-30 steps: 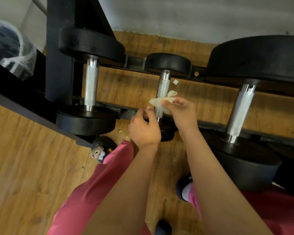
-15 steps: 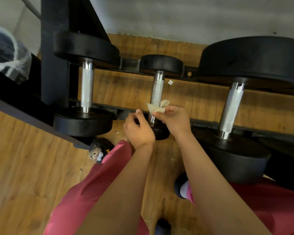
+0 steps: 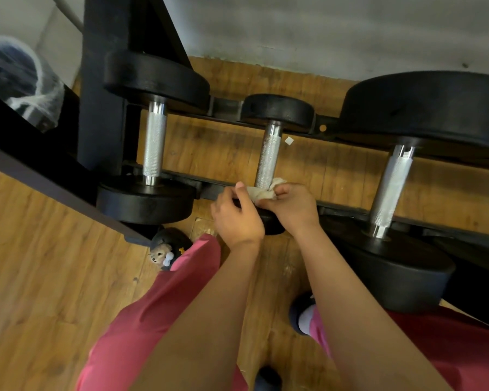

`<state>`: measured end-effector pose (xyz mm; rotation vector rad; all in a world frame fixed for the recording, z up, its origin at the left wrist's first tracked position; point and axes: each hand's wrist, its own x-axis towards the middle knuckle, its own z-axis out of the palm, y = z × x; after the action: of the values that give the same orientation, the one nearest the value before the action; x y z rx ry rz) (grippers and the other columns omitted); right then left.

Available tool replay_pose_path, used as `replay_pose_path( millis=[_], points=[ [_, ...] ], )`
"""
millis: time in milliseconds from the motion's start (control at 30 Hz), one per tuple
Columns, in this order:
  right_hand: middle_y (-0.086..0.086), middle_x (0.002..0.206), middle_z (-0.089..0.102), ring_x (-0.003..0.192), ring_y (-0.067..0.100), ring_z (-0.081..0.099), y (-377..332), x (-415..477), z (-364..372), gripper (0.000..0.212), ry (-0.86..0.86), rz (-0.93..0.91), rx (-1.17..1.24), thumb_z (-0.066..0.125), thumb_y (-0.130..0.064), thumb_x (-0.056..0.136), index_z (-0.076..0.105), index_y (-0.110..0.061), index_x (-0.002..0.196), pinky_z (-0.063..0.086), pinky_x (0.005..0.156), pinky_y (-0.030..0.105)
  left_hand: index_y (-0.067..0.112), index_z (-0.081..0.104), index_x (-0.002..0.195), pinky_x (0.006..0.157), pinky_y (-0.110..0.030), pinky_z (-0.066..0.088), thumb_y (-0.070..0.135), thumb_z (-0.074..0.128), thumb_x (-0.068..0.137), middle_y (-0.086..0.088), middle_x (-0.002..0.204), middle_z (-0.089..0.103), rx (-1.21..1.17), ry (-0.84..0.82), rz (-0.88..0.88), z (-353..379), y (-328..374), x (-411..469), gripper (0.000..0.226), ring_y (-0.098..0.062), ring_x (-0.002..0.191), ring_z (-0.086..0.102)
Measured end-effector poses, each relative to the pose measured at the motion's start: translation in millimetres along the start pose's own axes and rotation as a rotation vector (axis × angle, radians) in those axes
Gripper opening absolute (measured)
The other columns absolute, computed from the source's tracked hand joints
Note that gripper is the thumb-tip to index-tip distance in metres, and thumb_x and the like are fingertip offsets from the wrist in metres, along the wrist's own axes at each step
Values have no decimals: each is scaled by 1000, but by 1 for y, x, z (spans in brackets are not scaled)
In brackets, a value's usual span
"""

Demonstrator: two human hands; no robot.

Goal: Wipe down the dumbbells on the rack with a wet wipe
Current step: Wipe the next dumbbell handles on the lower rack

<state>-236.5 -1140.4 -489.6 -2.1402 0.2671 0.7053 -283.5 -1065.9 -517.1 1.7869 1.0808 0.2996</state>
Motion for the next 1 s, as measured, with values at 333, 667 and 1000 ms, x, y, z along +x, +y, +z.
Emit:
replay_pose_path(
  millis=[333,667,1000],
  points=[
    [-3,63,60,60,10,56,-3,-5,0,35,39,5,94,83,-19,74,54,-24,56,46,62,24,13,64,86,76,-26,28,50,30,90,4,91,63,17,-5,13,1,-5,0,51,-12,99,44],
    [-17,70,59,66,-7,55,2,-7,8,27,203,-25,322,80,-15,79,58,-28,71,42,55,6,14,66,85,77,-27,29,51,30,90,8,88,60,43,22,38,3,-5,0,51,-12,97,45],
    [-15,75,65,68,-7,59,-27,18,10,8,389,13,610,74,-14,84,68,-19,82,42,56,5,15,64,83,77,-26,29,49,32,90,10,85,58,45,30,33,0,-1,0,47,-17,98,48]
  ],
)
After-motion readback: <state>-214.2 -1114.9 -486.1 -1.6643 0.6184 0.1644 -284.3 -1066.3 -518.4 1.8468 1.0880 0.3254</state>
